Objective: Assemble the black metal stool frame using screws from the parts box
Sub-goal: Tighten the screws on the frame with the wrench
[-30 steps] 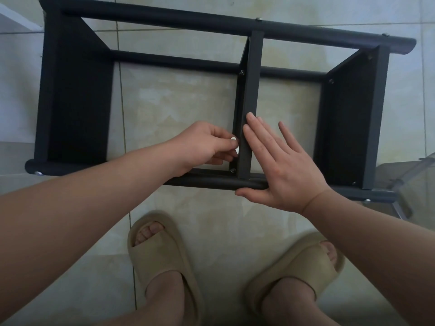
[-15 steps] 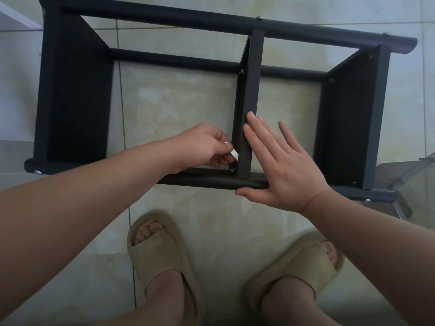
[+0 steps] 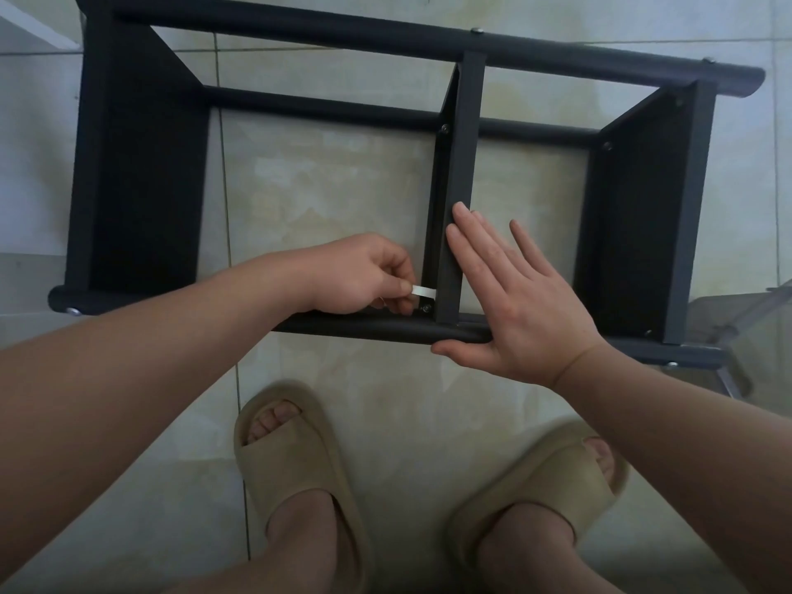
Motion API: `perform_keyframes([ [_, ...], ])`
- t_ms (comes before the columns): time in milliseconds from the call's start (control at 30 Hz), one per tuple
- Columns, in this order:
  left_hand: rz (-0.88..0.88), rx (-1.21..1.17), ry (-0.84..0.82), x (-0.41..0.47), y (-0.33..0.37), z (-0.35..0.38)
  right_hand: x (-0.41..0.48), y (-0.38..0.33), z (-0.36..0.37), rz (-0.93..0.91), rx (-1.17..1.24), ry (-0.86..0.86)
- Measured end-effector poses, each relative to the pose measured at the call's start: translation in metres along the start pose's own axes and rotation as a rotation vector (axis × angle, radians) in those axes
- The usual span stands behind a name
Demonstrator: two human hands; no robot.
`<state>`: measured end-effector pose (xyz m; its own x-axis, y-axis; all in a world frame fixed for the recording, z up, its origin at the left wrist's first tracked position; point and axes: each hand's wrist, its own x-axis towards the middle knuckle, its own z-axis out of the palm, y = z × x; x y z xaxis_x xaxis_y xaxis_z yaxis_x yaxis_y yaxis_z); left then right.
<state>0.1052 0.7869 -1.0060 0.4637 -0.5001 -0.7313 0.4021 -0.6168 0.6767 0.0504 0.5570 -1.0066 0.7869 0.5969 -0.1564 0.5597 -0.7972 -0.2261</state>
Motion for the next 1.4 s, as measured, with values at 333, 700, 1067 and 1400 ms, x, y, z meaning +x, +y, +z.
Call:
perform_keyframes([
  [333,-0.01,0.205,-0.049,-0.001,-0.001,0.003,0.0,-0.001,-0.001,0.001,0.003,0.008],
  [700,0.161,0.421,0.19,-0.005,0.009,-0.005,0.0,0.0,0.0,-0.002,0.005,0.014],
  [1067,-0.132,-0.531,0.186,0.007,0.013,0.016,0.0,0.0,0.0,0.002,0.01,0.01],
  [1400,-0.078,-0.588,0.336,0.013,0.018,0.015,0.0,-0.001,-0.002,0.011,0.017,-0.006],
])
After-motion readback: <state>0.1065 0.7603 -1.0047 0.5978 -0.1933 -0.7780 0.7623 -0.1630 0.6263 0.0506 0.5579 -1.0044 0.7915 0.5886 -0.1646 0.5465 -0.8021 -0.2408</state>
